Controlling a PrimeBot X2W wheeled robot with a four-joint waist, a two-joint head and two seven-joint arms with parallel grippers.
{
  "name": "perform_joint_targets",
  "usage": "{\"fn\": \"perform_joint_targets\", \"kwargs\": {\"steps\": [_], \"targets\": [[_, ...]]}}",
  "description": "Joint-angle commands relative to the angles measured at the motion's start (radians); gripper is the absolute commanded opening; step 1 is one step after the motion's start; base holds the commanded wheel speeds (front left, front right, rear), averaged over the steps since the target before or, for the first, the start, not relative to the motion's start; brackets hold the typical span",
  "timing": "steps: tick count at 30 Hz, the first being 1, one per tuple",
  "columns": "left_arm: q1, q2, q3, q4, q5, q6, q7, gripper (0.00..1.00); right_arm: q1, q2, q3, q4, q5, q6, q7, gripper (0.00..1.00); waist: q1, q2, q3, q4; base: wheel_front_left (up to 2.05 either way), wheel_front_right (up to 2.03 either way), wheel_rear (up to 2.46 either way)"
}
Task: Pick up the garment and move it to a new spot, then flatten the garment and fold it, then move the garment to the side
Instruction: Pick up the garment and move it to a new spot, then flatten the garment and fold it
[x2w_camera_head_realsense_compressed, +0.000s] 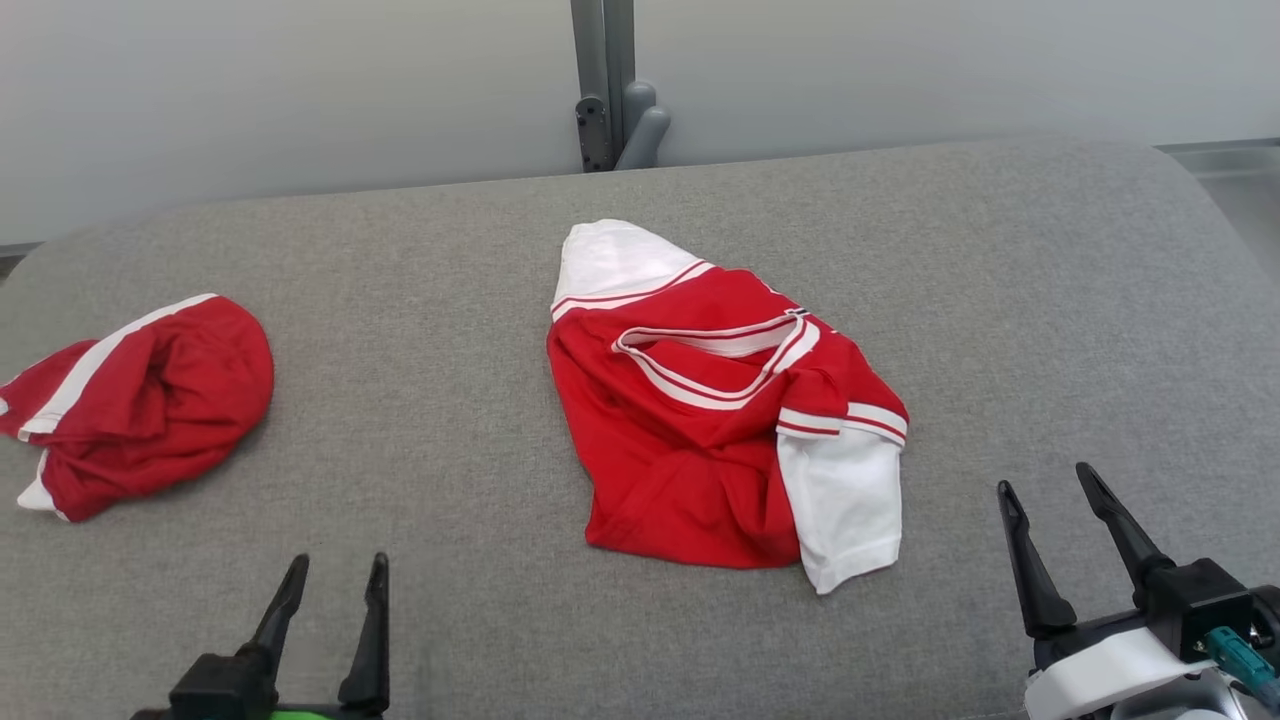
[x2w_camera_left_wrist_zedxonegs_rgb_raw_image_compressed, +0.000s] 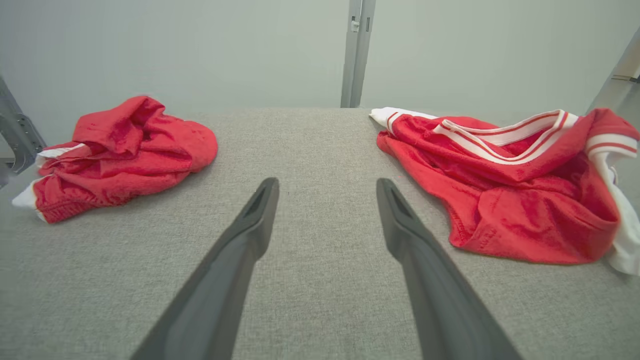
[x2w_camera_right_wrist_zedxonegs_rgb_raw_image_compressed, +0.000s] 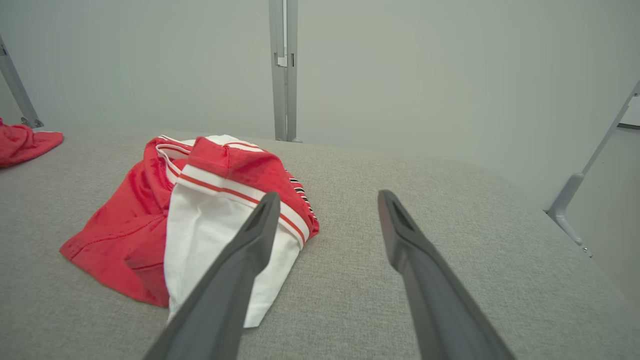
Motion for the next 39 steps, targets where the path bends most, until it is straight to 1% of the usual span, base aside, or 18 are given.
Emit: {"fn": "perform_joint_targets", "kwargs": {"steps": [1, 3, 4, 6, 9, 14, 23, 31, 34, 36, 39], "targets": [[0.026, -0.013, 0.033, 0.015, 0.015, -0.027, -0.002, 1.00, 0.014, 0.000, -0.009, 0.007, -0.011, 0.000, -0.003, 1.00, 0.0000, 0.0000, -0.010, 0.013, 0.00, 0.00, 0.00], [0.043, -0.043, 0.102, 0.025, 0.040, -0.076, -0.001, 1.00, 0.022, 0.003, -0.022, 0.018, -0.014, 0.000, -0.003, 1.00, 0.0000, 0.0000, -0.013, 0.018, 0.00, 0.00, 0.00], [0.052, -0.056, 0.130, 0.032, 0.050, -0.094, -0.001, 1.00, 0.025, 0.003, -0.029, 0.023, -0.016, 0.000, -0.003, 1.00, 0.0000, 0.0000, -0.015, 0.020, 0.00, 0.00, 0.00], [0.065, -0.077, 0.178, 0.043, 0.076, -0.121, -0.001, 1.00, 0.030, 0.008, -0.044, 0.028, -0.020, 0.000, -0.003, 1.00, 0.0000, 0.0000, -0.017, 0.023, 0.00, 0.00, 0.00], [0.073, -0.103, 0.220, 0.047, 0.109, -0.143, -0.001, 1.00, 0.041, 0.010, -0.066, 0.040, -0.026, 0.000, -0.003, 1.00, 0.0000, 0.0000, -0.020, 0.025, 0.00, 0.00, 0.00], [0.082, -0.126, 0.244, 0.042, 0.145, -0.150, -0.001, 1.00, 0.044, 0.015, -0.085, 0.051, -0.038, 0.000, -0.003, 1.00, 0.0000, 0.0000, -0.021, 0.023, 0.00, 0.00, 0.00], [0.069, -0.114, 0.227, 0.034, 0.127, -0.151, -0.001, 1.00, 0.033, 0.019, -0.082, 0.058, -0.036, 0.000, -0.003, 1.00, 0.0000, 0.0000, -0.022, 0.020, 0.00, 0.00, 0.00], [0.074, -0.115, 0.225, 0.027, 0.135, -0.151, -0.001, 1.00, 0.028, 0.021, -0.078, 0.049, -0.034, 0.000, -0.003, 1.00, 0.0000, 0.0000, -0.024, 0.017, 0.00, 0.00, 0.00], [0.057, -0.124, 0.221, 0.025, 0.126, -0.151, -0.001, 1.00, 0.020, 0.021, -0.072, 0.045, -0.032, 0.000, -0.003, 1.00, 0.0000, 0.0000, -0.019, 0.012, 0.00, 0.00, 0.00], [0.045, -0.133, 0.213, 0.028, 0.122, -0.151, -0.001, 1.00, 0.013, 0.019, -0.065, 0.041, -0.030, 0.000, -0.003, 1.00, 0.0000, 0.0000, -0.014, 0.002, 0.00, 0.00, 0.00], [0.026, -0.149, 0.173, 0.020, 0.116, -0.151, -0.001, 1.00, 0.001, 0.015, -0.055, 0.033, -0.027, 0.000, -0.003, 1.00, 0.0000, 0.0000, -0.005, -0.020, 0.00, 0.00, 0.00]]}}
